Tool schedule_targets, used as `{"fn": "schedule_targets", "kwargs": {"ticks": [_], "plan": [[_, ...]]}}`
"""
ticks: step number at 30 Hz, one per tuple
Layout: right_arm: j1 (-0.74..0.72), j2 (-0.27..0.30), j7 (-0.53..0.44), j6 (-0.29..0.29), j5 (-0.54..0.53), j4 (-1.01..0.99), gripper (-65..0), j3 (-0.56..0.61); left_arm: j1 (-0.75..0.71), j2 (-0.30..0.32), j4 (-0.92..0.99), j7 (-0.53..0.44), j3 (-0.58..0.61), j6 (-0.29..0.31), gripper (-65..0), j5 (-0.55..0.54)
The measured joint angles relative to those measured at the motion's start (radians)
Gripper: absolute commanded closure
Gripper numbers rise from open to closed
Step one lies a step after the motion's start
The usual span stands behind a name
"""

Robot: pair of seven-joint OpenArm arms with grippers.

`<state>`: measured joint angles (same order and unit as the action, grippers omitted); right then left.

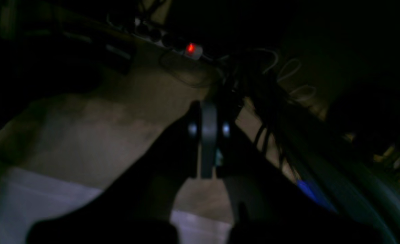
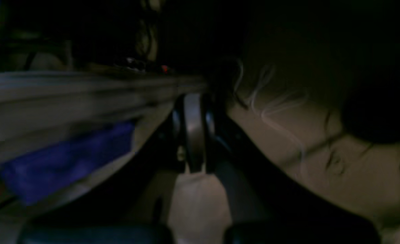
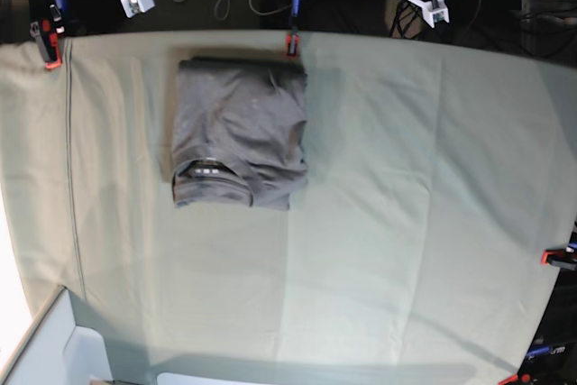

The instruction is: Layout the t-shirt on the table in an organized manner, then fold the t-shirt properly

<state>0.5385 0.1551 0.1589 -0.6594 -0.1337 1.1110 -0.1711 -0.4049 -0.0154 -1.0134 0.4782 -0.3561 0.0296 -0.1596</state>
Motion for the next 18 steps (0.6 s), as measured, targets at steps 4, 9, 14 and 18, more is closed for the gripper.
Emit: {"fn": "schedule_targets", "kwargs": {"ticks": [4,9,14,18], "plan": [[-0.051,-0.004,-0.170,0.005,-0.010,-0.201,0.0,0.004,0.027,0.047,0.172,-0.172,0.085,0.002,0.0,0.003],[-0.113,-0.002,-0.336,0.237,0.000,-0.475,0.0,0.012,0.056,0.130,0.387,-0.419,0.316,-0.001,0.0,0.003],[-0.209,0.036,-0.474,0.401,-0.003,-0.716,0.0,0.062,0.154,0.153,0.643,-0.590,0.405,-0.002,0.0,-0.006],[-0.241,0.051,-0.547,0.647,-0.003,-0.834,0.0,0.158,0.200,0.145,0.734,-0.647,0.408,0.002,0.0,-0.002]]}}
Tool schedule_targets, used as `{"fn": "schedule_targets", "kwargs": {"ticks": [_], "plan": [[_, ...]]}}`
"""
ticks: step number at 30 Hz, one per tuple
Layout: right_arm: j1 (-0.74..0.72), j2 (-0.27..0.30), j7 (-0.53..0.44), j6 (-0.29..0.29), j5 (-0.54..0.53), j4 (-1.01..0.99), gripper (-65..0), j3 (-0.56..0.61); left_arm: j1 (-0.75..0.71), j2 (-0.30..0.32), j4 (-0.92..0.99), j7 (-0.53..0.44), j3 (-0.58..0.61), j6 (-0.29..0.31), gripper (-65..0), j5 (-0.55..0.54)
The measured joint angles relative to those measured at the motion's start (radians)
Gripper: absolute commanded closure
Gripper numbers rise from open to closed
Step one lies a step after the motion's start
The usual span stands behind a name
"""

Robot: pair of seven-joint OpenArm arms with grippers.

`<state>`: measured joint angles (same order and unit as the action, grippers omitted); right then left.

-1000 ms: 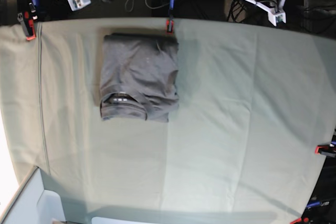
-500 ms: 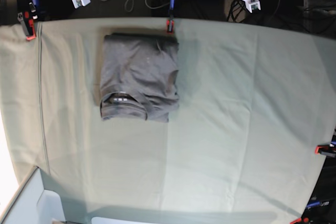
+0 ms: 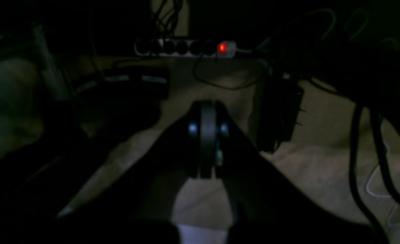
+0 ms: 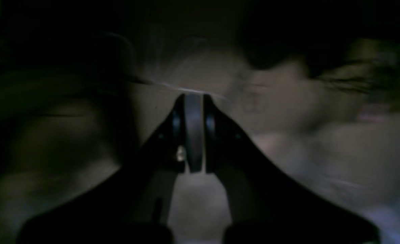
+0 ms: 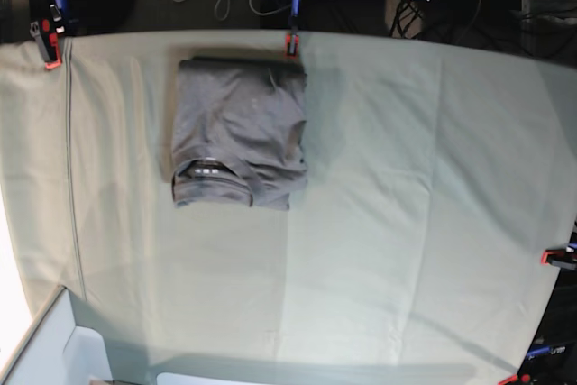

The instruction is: Layout the t-shirt on the table in an organized manner, then fold the t-shirt properly

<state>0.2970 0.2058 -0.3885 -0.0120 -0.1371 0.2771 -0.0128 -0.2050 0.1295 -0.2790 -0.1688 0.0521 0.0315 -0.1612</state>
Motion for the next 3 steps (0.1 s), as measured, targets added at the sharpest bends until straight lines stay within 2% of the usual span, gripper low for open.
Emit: {"fn": "schedule_targets", "kwargs": {"ticks": [1,3], "plan": [[0.001,0.001,-0.008,0.063,-0.001,-0.014,0.0,0.027,0.000,-0.002,-0.002,-0.002,0.000,0.026,0.0,-0.002],[-0.006,-0.006,-0.013,0.171,0.002,-0.037,0.0,0.071,0.000,-0.002,0.000,0.001,0.000,0.131,0.0,-0.002]]}}
